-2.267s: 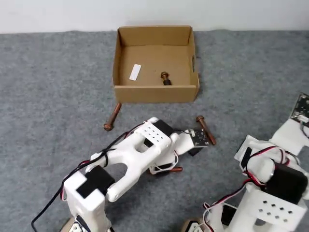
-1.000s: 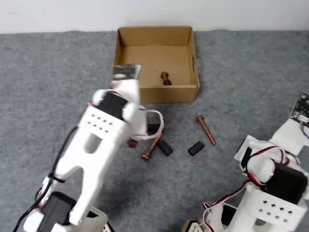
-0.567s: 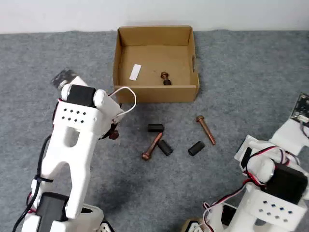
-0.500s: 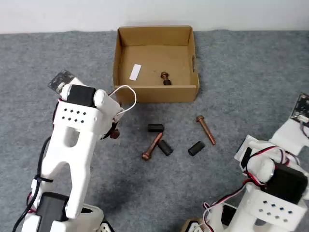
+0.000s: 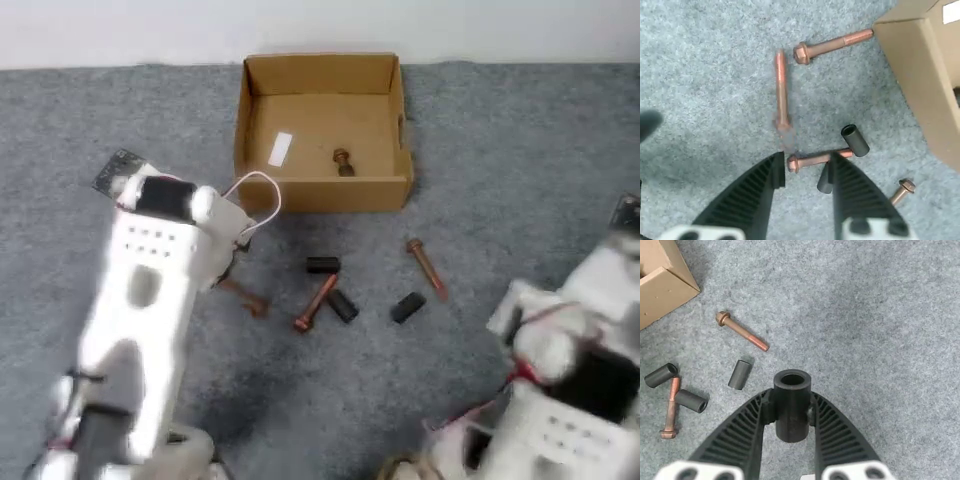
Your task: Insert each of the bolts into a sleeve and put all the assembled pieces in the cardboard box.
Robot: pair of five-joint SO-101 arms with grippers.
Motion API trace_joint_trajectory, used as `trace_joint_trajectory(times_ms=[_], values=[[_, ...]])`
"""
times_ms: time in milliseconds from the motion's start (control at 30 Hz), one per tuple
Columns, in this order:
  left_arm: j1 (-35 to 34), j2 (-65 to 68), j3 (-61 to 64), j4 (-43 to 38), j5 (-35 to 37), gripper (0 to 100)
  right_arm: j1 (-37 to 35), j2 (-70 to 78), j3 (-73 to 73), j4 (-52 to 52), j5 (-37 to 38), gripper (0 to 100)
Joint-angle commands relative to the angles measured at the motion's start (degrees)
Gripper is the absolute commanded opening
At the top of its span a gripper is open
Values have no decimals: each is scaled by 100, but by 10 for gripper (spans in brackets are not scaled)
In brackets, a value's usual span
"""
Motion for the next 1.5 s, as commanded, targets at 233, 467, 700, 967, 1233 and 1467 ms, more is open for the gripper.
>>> trace_joint_trajectory(times_ms=[233, 467, 700, 967, 1233, 1467], values=[[-44, -237, -101, 334, -2022, 161, 75, -84, -18, 224, 62, 10], [-132, -185, -84, 316, -5626, 160, 75, -84, -18, 224, 62, 10], [-237, -176, 110, 132, -10813, 159, 75, -84, -18, 224, 62, 10], [-237, -185, 690, 44, -13969, 159, 75, -75, -18, 224, 70, 10], [-237, -185, 1525, -1407, -15244, 170, 75, -75, -18, 224, 70, 10], [-193, -176, 2413, -2611, -15473, 226, 57, -338, -18, 224, 70, 10]])
